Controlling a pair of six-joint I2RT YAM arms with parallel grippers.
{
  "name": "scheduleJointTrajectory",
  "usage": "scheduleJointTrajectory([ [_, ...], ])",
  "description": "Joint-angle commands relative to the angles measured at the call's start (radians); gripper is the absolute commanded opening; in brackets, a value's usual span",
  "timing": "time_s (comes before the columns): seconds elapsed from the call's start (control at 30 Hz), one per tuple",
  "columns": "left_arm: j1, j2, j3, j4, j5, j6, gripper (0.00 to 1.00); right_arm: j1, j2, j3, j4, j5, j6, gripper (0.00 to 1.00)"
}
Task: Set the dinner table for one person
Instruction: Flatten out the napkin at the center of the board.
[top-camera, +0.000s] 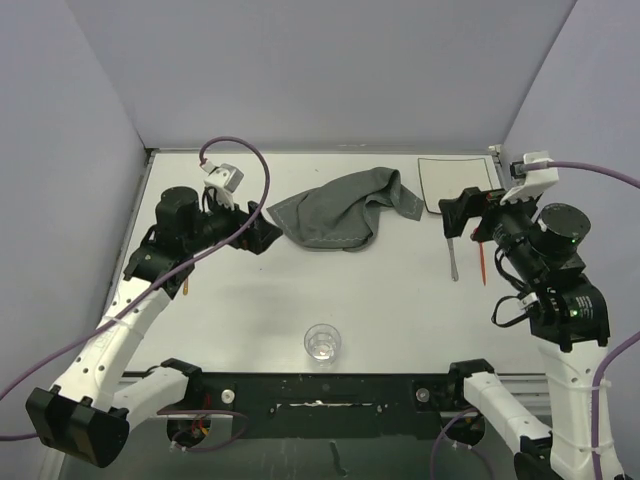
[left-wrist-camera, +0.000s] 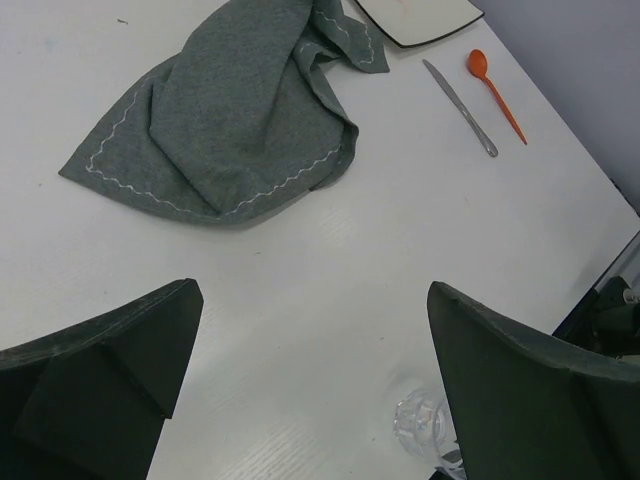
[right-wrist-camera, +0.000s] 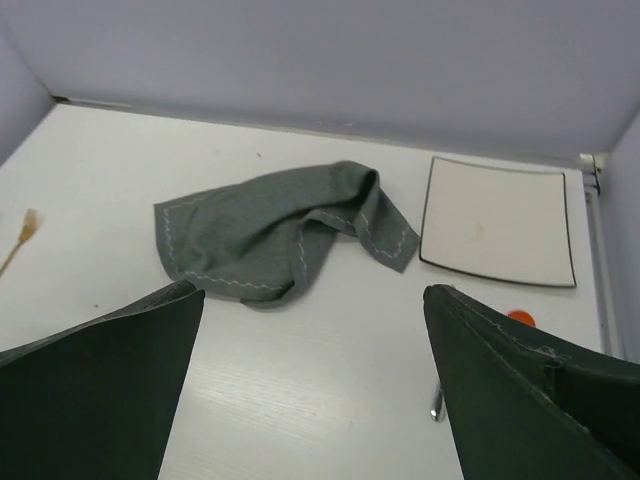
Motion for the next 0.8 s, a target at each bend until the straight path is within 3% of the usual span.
scheduleJointTrajectory([
  [0.0,-0.006,-0.032,0.000,0.103,-0.015,-0.059,0.98,0.003,0.090,0.049,-0.170,0.176,-0.022,0.98],
  [0.13,-0.030,-0.052,0.034,0.045,-0.123,-0.069,0.98,0.004,0.111,0.054,-0.181,0.147,0.024,0.98],
  [0.37,-0.033,-0.170,-0.034,0.070,-0.299,-0.109,0.98,0.004,0.057,-0.063,-0.037,-0.089,0.070,0.98],
  [0.43,-0.032,-0.179,-0.031,0.048,-0.309,-0.105,0.98,0.003,0.081,-0.066,-0.041,-0.155,0.070,0.98],
  [0.6,-0.039,-0.032,0.073,-0.143,-0.245,-0.105,0.98,0.003,0.147,-0.092,-0.039,-0.270,0.067,0.98],
  [0.67,-0.054,-0.013,0.034,-0.102,-0.230,-0.121,0.81,0.004,0.171,-0.111,-0.028,-0.272,0.074,0.98],
  [0.77,-0.080,0.019,0.016,-0.053,-0.211,-0.151,0.29,0.005,0.199,-0.126,-0.030,-0.262,0.079,0.98],
])
